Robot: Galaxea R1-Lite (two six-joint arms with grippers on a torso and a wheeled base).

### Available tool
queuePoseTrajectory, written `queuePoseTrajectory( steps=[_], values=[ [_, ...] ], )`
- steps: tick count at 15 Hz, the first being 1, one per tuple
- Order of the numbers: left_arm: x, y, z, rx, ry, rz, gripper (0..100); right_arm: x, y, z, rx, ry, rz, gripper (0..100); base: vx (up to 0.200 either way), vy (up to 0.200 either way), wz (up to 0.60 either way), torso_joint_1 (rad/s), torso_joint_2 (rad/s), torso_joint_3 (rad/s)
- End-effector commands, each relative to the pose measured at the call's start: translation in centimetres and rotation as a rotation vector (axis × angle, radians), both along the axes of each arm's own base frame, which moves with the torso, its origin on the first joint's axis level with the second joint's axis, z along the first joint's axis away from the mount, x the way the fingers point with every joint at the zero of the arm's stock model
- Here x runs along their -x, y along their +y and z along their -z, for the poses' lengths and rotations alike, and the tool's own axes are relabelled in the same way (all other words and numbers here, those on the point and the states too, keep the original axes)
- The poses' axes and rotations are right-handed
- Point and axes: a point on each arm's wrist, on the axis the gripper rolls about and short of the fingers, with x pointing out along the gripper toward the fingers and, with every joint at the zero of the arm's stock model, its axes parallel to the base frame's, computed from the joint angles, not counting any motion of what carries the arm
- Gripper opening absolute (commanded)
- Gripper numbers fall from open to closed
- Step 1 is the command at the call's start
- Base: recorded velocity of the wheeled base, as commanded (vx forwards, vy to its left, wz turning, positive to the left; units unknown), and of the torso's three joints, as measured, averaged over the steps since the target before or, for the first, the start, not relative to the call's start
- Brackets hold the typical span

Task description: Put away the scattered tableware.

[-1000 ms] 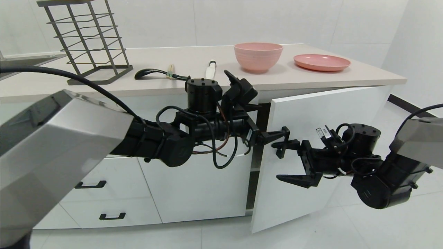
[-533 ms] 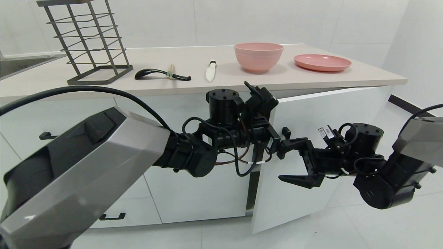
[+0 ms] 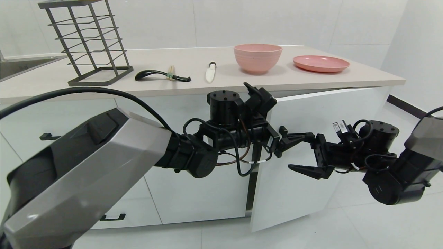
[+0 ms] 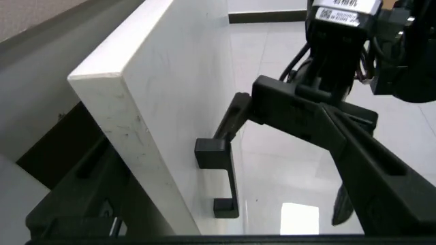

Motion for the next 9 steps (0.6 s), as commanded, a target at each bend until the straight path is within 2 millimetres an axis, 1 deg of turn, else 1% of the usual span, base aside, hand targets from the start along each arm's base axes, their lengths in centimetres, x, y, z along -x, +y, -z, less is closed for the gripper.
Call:
queuePoseTrajectory(
  steps=[1, 2, 3, 5, 6, 7, 8, 9],
  values=[
    [0.2, -0.1, -0.3, 0.005, -0.005, -0.010, 100, 0.6, -0.7, 0.8, 0.004, 0.034, 0.018, 100, 0.000, 0.000, 0.00, 0.000, 0.00, 0.000],
    [0.2, -0.1, -0.3, 0.004, -0.006, -0.058, 100, 1.7, -0.8, 1.4, 0.009, 0.074, 0.027, 100, 0.000, 0.000, 0.00, 0.000, 0.00, 0.000],
    [0.5, -0.2, -0.5, 0.003, -0.007, -0.096, 100, 3.0, -0.9, 1.1, 0.014, 0.083, 0.036, 100, 0.000, 0.000, 0.00, 0.000, 0.00, 0.000],
    [1.0, -0.1, -0.5, -0.006, -0.001, -0.128, 100, 5.6, -1.1, 0.7, 0.039, 0.119, 0.138, 100, 0.000, 0.000, 0.00, 0.000, 0.00, 0.000],
    [1.8, -0.2, -0.5, -0.014, 0.007, -0.130, 100, 7.9, -1.4, 0.3, 0.066, 0.141, 0.217, 100, 0.000, 0.000, 0.00, 0.000, 0.00, 0.000],
    [2.3, -0.1, -0.5, -0.017, 0.027, -0.152, 100, 9.8, -1.6, -0.2, 0.080, 0.150, 0.254, 100, 0.000, 0.000, 0.00, 0.000, 0.00, 0.000],
    [2.9, -0.2, -0.5, -0.017, 0.045, -0.158, 100, 11.1, -1.8, -0.8, 0.081, 0.145, 0.270, 100, 0.000, 0.000, 0.00, 0.000, 0.00, 0.000],
    [4.3, -0.5, -0.7, -0.003, 0.090, -0.182, 100, 14.0, -2.2, -2.2, 0.077, 0.123, 0.285, 100, 0.000, 0.000, 0.00, 0.000, 0.00, 0.000]
  ],
)
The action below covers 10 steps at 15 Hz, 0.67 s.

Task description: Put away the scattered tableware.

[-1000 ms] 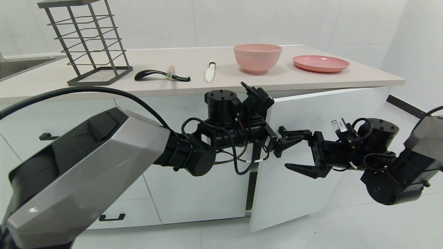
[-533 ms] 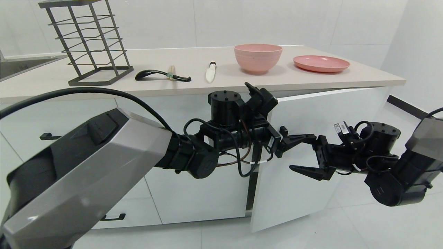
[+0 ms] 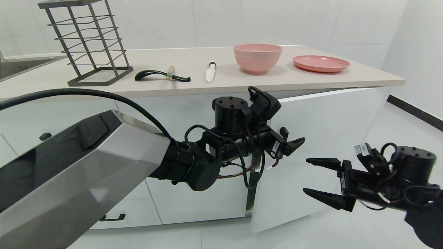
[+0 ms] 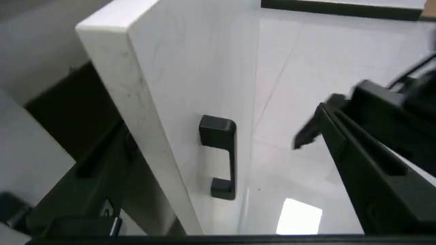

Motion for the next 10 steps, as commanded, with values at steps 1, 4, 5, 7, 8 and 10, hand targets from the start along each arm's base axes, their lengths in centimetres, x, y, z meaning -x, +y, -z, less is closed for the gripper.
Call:
queuePoseTrajectory(
  steps=[1, 4, 5, 7, 8, 10],
  values=[
    [2.0, -0.4, -1.1, 0.028, 0.025, 0.003, 100, 6.4, -1.1, -3.4, 0.010, -0.071, 0.065, 100, 0.000, 0.000, 0.00, 0.000, 0.00, 0.000],
    [2.5, -0.8, -0.9, 0.025, 0.034, 0.016, 100, 8.7, -3.5, -5.9, 0.019, -0.203, 0.204, 100, 0.000, 0.000, 0.00, 0.000, 0.00, 0.000],
    [2.8, -1.0, -0.9, 0.030, 0.030, 0.024, 100, 9.5, -4.1, -6.9, 0.026, -0.266, 0.247, 100, 0.000, 0.000, 0.00, 0.000, 0.00, 0.000],
    [3.4, -1.4, -0.8, 0.034, 0.028, 0.039, 100, 10.9, -4.3, -8.5, 0.034, -0.366, 0.277, 100, 0.000, 0.000, 0.00, 0.000, 0.00, 0.000],
    [4.0, -1.8, -0.5, 0.027, 0.038, 0.054, 100, 12.3, -3.9, -9.7, 0.036, -0.453, 0.272, 100, 0.000, 0.000, 0.00, 0.000, 0.00, 0.000],
    [4.8, -2.4, -0.1, 0.024, 0.046, 0.078, 100, 13.5, -3.6, -10.7, 0.037, -0.532, 0.264, 100, 0.000, 0.000, 0.00, 0.000, 0.00, 0.000]
  ],
)
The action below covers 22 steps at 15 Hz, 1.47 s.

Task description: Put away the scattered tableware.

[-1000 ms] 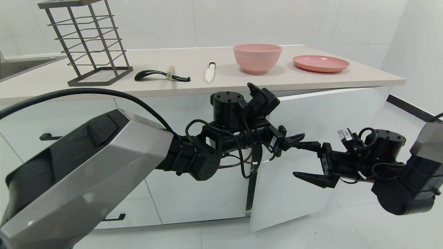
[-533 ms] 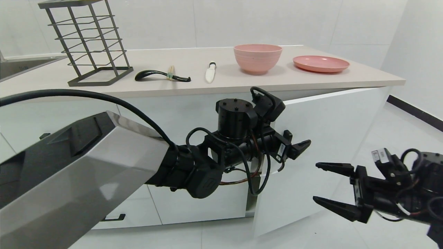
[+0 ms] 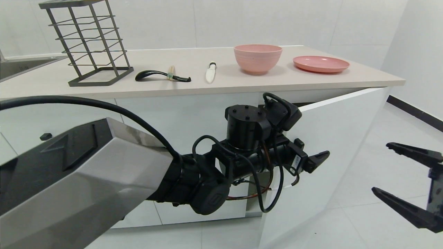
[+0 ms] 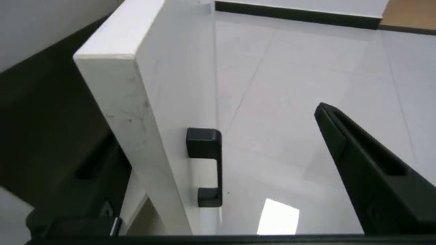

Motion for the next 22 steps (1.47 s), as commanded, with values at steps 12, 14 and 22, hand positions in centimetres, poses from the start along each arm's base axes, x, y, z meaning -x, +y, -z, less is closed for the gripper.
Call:
queuePoseTrajectory(
  steps=[12, 14, 22],
  values=[
    [4.8, -3.9, 1.9, 0.028, -0.013, 0.141, 100, 5.0, 0.8, -8.4, 0.097, -0.529, 0.009, 100, 0.000, 0.000, 0.00, 0.000, 0.00, 0.000],
    [5.3, -4.4, 2.1, 0.026, -0.012, 0.157, 100, 5.1, 0.8, -9.3, 0.106, -0.572, 0.010, 100, 0.000, 0.000, 0.00, 0.000, 0.00, 0.000],
    [7.2, -6.9, 2.9, 0.039, -0.016, 0.221, 100, 5.7, 1.0, -10.7, 0.123, -0.648, 0.011, 100, 0.000, 0.000, 0.00, 0.000, 0.00, 0.000]
  ],
)
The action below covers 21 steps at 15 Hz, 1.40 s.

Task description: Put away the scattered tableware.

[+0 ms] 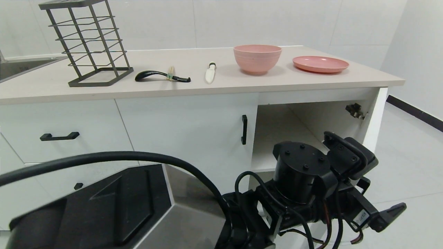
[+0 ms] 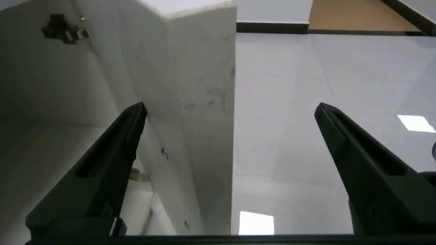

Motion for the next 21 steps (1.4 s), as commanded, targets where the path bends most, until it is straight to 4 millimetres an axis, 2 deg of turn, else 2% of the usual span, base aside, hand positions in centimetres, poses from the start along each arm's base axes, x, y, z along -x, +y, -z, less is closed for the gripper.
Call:
queuePoseTrajectory(
  steps=[1, 3, 5, 8, 10, 11, 13, 14, 15, 16, 17, 18, 19, 20, 21],
  values=[
    [0.3, -0.4, 0.7, -0.011, 0.005, 0.009, 100, 0.3, 0.0, -0.1, 0.002, -0.012, 0.000, 100, 0.000, 0.000, 0.00, 0.000, 0.00, 0.000],
    [1.2, -1.3, 1.3, -0.014, 0.008, 0.032, 100, 0.5, 0.1, -0.2, 0.004, -0.023, 0.000, 100, 0.000, 0.000, 0.00, 0.000, 0.00, 0.000],
    [3.6, -4.1, 1.9, 0.031, 0.031, 0.132, 100, 0.8, 0.1, -0.8, 0.009, -0.050, 0.000, 100, 0.000, 0.000, 0.00, 0.000, 0.00, 0.000],
    [6.2, -5.8, 2.6, 0.070, 0.043, 0.210, 100, 0.9, 0.2, -1.0, 0.011, -0.062, 0.000, 100, 0.000, 0.000, 0.00, 0.000, 0.00, 0.000],
    [6.6, -5.7, 2.7, 0.103, 0.071, 0.234, 100, 1.2, 0.2, -1.2, 0.014, -0.077, 0.000, 100, 0.000, 0.000, 0.00, 0.000, 0.00, 0.000],
    [5.7, -5.3, 2.5, 0.115, 0.078, 0.213, 100, 1.5, 0.3, -1.4, 0.017, -0.093, 0.000, 100, 0.000, 0.000, 0.00, 0.000, 0.00, 0.000],
    [2.0, -2.8, 0.0, 0.143, 0.061, 0.125, 100, 2.1, 0.4, -1.4, 0.020, -0.107, 0.000, 100, 0.000, 0.000, 0.00, 0.000, 0.00, 0.000],
    [0.3, -0.6, -1.8, 0.154, 0.049, 0.073, 100, 2.6, 0.5, -1.2, 0.021, -0.115, 0.000, 100, 0.000, 0.000, 0.00, 0.000, 0.00, 0.000],
    [-1.0, 2.1, -3.6, 0.159, 0.038, 0.023, 100, 2.9, 0.6, -0.8, 0.020, -0.109, -0.006, 100, 0.000, 0.000, 0.00, 0.000, 0.00, 0.000],
    [-1.3, 3.3, -4.3, 0.160, 0.033, 0.004, 100, 3.0, 0.6, -0.5, 0.019, -0.101, -0.012, 100, 0.000, 0.000, 0.00, 0.000, 0.00, 0.000],
    [-2.2, 8.5, -7.2, 0.169, 0.012, -0.079, 100, 3.5, 0.9, 1.0, 0.012, -0.065, -0.059, 100, 0.000, 0.000, 0.00, 0.000, 0.00, 0.000],
    [-2.3, 11.2, -8.5, 0.176, -0.003, -0.120, 100, 3.6, 1.0, 1.6, 0.008, -0.045, -0.077, 100, 0.000, 0.000, 0.00, 0.000, 0.00, 0.000],
    [-2.2, 13.2, -9.5, 0.185, -0.016, -0.147, 100, 3.7, 1.1, 1.9, 0.007, -0.036, -0.085, 100, 0.000, 0.000, 0.00, 0.000, 0.00, 0.000],
    [-1.5, 18.1, -11.4, 0.204, -0.055, -0.222, 100, 3.8, 1.2, 2.5, 0.004, -0.018, -0.095, 100, 0.000, 0.000, 0.00, 0.000, 0.00, 0.000],
    [-0.8, 20.6, -12.2, 0.214, -0.077, -0.260, 100, 4.0, 1.2, 2.9, 0.002, -0.007, -0.111, 100, 0.000, 0.000, 0.00, 0.000, 0.00, 0.000]
  ],
)
